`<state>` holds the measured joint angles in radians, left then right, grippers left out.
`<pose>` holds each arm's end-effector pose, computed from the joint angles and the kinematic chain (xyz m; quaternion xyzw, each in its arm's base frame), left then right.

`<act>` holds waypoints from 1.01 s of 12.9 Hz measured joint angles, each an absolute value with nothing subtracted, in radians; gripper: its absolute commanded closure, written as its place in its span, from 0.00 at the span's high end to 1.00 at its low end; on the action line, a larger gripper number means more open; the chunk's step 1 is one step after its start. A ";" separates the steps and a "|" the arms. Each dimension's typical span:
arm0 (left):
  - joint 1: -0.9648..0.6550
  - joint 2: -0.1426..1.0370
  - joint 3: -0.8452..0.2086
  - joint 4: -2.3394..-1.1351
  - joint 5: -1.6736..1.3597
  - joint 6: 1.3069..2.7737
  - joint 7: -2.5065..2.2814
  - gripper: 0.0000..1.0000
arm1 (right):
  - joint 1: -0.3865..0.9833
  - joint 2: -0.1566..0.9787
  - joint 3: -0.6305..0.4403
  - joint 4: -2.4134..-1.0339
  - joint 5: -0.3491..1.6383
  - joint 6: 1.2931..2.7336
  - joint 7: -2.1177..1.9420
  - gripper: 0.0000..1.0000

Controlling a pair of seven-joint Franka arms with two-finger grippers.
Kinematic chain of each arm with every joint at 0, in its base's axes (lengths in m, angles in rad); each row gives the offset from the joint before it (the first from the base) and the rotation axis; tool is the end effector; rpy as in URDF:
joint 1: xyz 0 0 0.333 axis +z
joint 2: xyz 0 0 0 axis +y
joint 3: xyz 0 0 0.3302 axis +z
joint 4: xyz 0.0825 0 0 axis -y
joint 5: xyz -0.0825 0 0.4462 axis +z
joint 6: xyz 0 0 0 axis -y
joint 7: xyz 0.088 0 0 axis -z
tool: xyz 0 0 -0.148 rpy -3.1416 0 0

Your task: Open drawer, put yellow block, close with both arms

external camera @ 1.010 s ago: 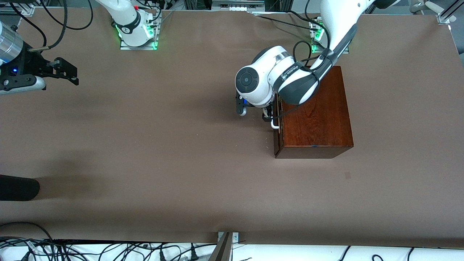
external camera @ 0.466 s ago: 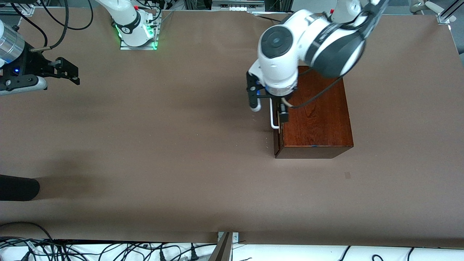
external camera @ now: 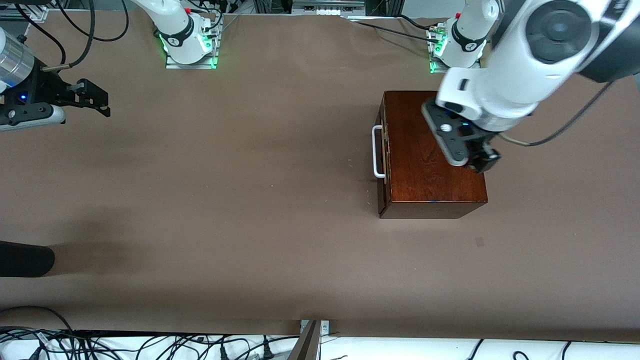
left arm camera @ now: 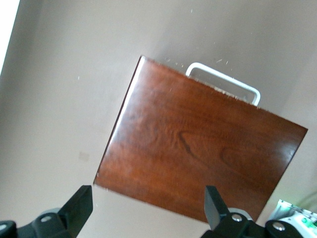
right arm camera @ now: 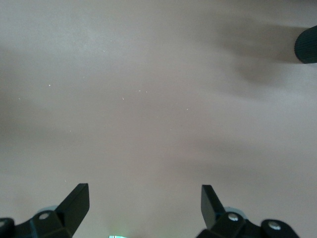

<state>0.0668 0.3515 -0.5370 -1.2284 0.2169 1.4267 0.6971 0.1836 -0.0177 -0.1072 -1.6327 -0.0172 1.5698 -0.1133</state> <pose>0.6578 -0.2286 0.5596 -0.8432 0.5345 0.0559 0.0126 0.6058 0.0434 0.5754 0.9952 0.0949 -0.0228 0.0072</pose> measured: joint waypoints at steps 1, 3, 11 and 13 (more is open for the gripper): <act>0.065 0.342 -0.507 -1.227 0.207 1.421 0.697 1.00 | 0.184 -0.018 -0.107 -1.633 -0.017 1.569 -0.113 1.00; 0.047 0.306 -0.412 -1.242 0.153 1.418 0.691 1.00 | 0.184 -0.018 -0.107 -1.633 -0.017 1.568 -0.113 1.00; -0.042 -0.008 -0.058 -1.579 0.052 1.530 0.181 1.00 | 0.184 -0.018 -0.107 -1.632 -0.017 1.567 -0.113 1.00; -0.043 -0.043 -0.044 -1.636 0.052 1.592 0.118 1.00 | 0.185 -0.018 -0.107 -1.632 -0.017 1.566 -0.113 1.00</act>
<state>-0.0426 -0.0428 -0.0444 -1.6362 0.0524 1.5915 0.1179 0.1846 -0.0176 -0.1073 -1.6323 -0.0169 1.5664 -0.1133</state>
